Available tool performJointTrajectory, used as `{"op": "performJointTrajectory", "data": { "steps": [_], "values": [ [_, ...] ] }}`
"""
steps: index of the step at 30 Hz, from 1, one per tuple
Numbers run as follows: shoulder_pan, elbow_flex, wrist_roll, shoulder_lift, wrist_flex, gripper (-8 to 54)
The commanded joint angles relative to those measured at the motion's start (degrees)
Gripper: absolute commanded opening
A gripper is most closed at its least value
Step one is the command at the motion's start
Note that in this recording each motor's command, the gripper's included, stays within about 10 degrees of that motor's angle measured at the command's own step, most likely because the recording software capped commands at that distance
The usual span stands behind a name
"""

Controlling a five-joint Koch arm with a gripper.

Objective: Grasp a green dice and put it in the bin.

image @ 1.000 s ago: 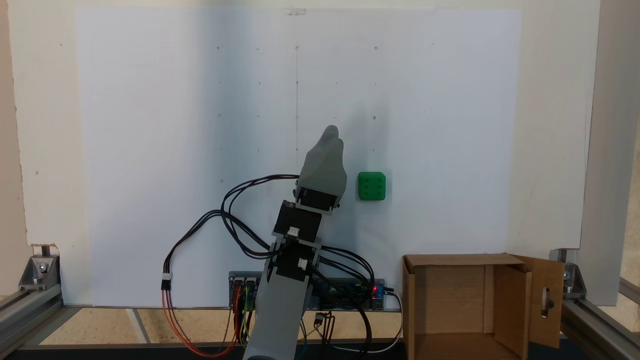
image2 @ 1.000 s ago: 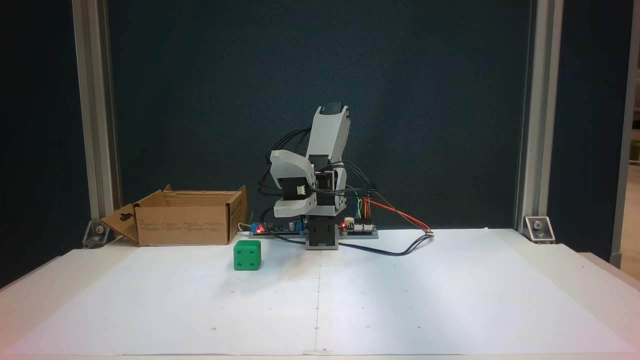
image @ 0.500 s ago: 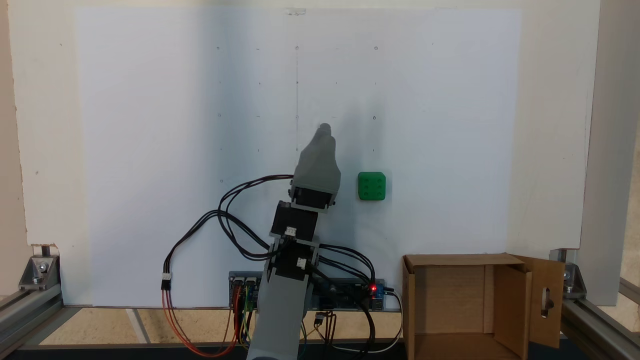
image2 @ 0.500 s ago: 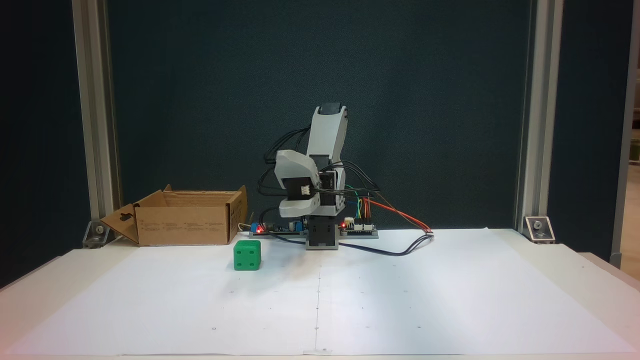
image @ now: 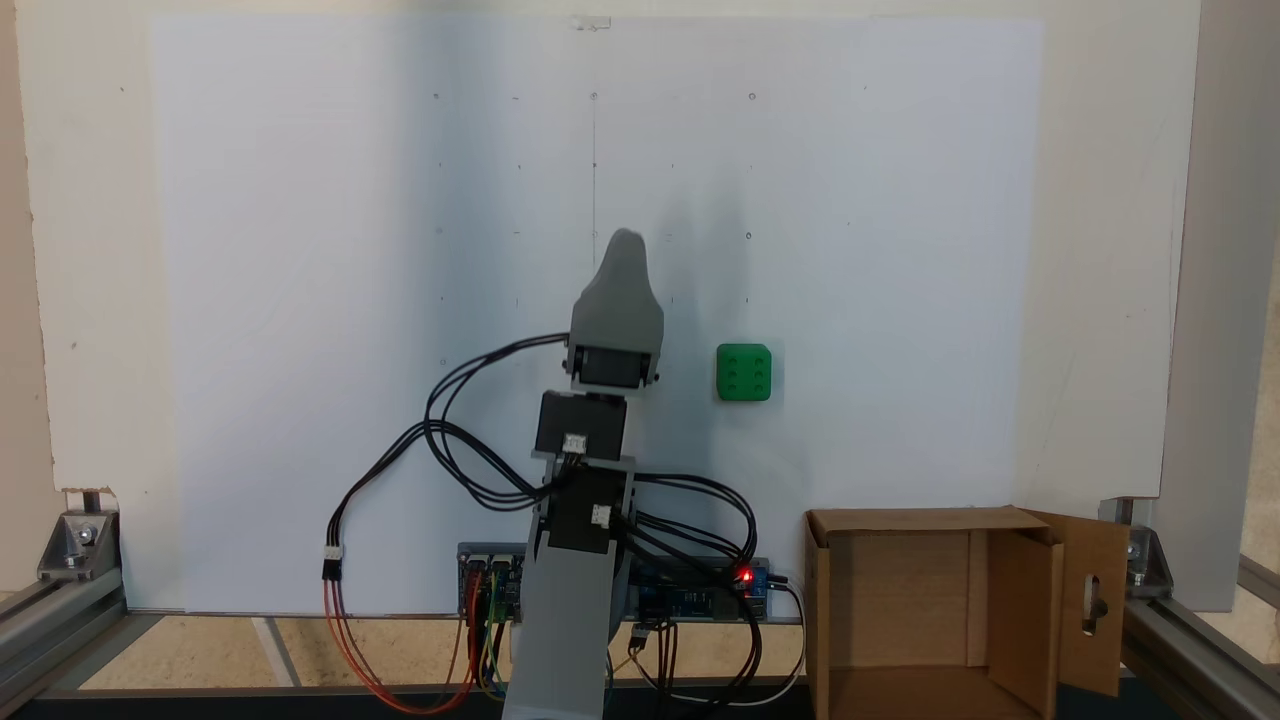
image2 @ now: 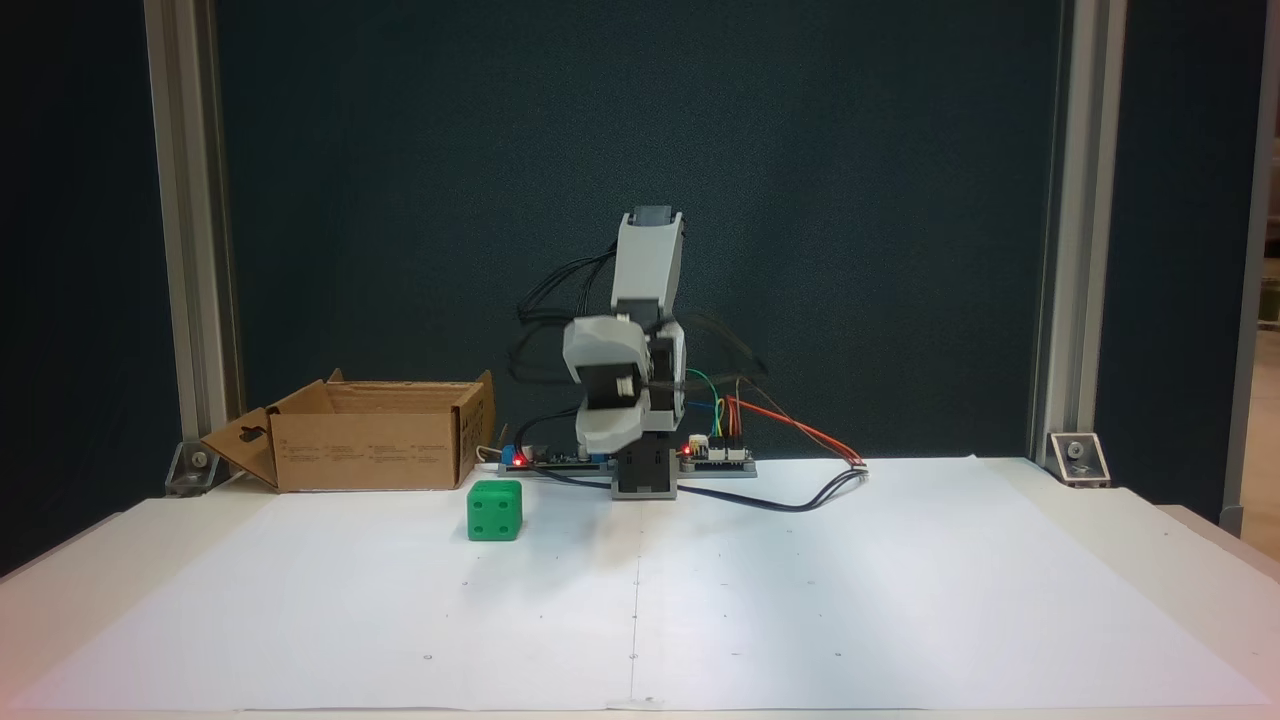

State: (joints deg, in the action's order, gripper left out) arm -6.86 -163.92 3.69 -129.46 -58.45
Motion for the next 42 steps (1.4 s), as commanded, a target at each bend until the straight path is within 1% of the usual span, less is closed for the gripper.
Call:
{"op": "performJointTrajectory", "data": {
  "steps": [1, 7, 17, 22, 29, 32, 35, 38, 42],
  "values": [
    [-0.62, 6.15, 0.62, -6.33, 9.21, 43.1],
    [-0.62, 17.23, 0.62, -6.42, 32.24, 44.3],
    [-0.70, 41.75, 2.11, -6.24, 70.56, 44.5],
    [-3.34, 53.26, 2.81, -5.01, 89.45, 47.4],
    [-10.72, 59.85, 2.37, -2.99, 114.59, 47.4],
    [-18.63, 64.60, -4.66, 2.64, 125.22, 48.0],
    [-25.75, 68.73, -12.30, 6.15, 135.16, 48.0],
    [-31.99, 71.46, -19.14, 8.00, 142.98, 48.1],
    [-38.14, 72.95, -28.02, 8.70, 147.46, 48.1]
  ]
}}
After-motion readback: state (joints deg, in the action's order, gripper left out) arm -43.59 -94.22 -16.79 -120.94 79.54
